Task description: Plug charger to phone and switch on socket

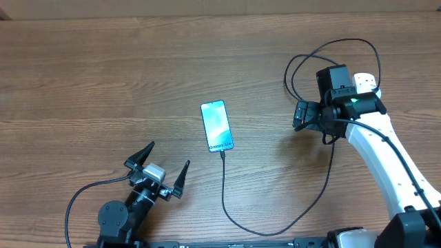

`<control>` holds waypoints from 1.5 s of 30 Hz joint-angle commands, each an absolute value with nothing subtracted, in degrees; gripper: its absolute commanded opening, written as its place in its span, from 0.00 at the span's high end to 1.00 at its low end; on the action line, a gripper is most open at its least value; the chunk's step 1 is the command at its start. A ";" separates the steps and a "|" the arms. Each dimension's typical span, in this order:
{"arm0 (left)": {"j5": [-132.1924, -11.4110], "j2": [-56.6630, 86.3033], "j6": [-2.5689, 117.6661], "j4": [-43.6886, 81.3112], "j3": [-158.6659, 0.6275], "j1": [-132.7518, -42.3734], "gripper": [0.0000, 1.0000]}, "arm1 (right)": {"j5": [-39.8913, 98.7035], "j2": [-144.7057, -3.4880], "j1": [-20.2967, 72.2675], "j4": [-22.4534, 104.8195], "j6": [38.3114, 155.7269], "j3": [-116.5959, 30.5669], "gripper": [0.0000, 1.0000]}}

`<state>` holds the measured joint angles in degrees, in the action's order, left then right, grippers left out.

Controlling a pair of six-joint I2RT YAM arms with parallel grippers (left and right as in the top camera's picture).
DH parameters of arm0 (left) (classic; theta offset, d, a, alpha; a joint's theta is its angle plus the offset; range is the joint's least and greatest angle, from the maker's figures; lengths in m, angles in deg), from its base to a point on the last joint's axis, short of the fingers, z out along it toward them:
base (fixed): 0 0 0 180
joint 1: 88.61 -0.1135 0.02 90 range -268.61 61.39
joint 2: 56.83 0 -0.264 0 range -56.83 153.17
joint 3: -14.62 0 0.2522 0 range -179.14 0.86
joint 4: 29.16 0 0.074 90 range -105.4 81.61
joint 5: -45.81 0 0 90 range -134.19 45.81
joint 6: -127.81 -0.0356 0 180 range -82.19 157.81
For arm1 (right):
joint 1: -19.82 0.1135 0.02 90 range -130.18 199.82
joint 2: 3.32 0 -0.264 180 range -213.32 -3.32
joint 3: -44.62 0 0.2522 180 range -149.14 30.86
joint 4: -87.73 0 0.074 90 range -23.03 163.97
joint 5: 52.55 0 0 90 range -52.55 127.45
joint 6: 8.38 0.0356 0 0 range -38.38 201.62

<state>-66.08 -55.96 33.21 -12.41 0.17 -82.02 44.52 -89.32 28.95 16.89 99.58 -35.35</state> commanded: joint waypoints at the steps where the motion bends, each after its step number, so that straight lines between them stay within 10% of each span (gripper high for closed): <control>1: -66.29 -56.62 33.56 -12.67 0.58 -82.17 0.00 | 45.13 -88.86 30.13 17.09 99.34 -35.46 0.00; 45: -66.32 -56.62 33.56 -12.67 0.58 -82.17 0.00 | 44.72 -88.69 42.59 31.10 99.34 -32.08 0.00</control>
